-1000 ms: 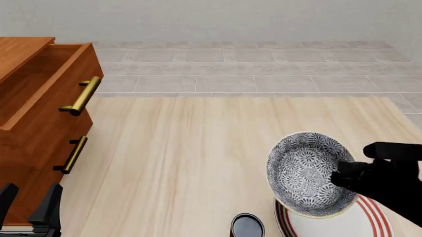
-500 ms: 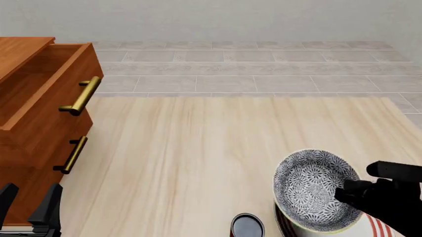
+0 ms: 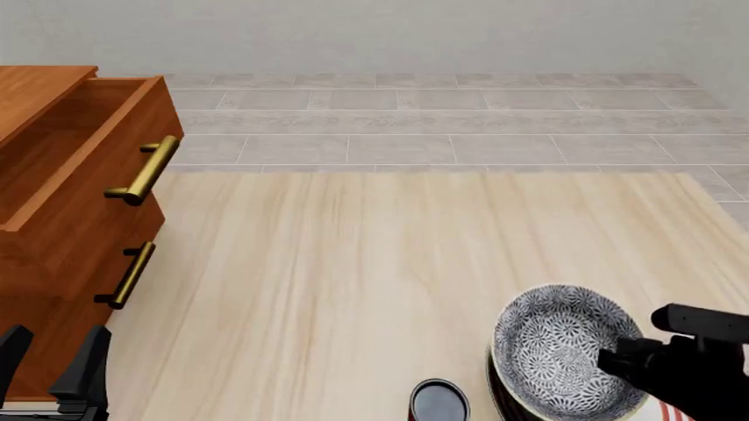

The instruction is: Put the bowl on the plate.

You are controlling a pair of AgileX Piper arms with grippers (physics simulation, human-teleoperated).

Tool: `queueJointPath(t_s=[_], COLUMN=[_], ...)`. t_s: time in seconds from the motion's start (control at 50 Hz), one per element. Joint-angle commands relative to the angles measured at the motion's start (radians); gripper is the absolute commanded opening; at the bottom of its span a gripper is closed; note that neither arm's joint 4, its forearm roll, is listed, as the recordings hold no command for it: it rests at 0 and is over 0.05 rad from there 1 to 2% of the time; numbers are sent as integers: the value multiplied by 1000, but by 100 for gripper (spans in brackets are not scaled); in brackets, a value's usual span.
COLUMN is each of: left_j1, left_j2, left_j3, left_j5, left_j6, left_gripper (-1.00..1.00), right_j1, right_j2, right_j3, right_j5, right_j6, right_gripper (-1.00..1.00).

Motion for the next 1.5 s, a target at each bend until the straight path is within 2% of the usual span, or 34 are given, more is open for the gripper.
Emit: queueJointPath(t_s=[0.02, 0.82, 0.84, 1.02, 1.3, 1.5], left_j1=[0, 0, 0, 0, 0, 0], left_j2=[0, 0, 0, 0, 0, 0], left_j3=[0, 0, 0, 0, 0, 0], left_j5=[0, 0, 0, 0, 0, 0], left_j6=[0, 0, 0, 0, 0, 0], left_gripper=[100, 100, 100, 100, 100, 100], right_j1=[-8, -41, -44, -45, -48, -69], right_j2=[33, 72, 71, 71, 26, -23], right_j3=[20, 40, 40, 38, 18, -75], right_j5=[-40, -82, -81, -81, -29, 64], right_j6=[7, -9, -14, -17, -25, -57], right_gripper=[-100, -100, 100, 100, 100, 100])
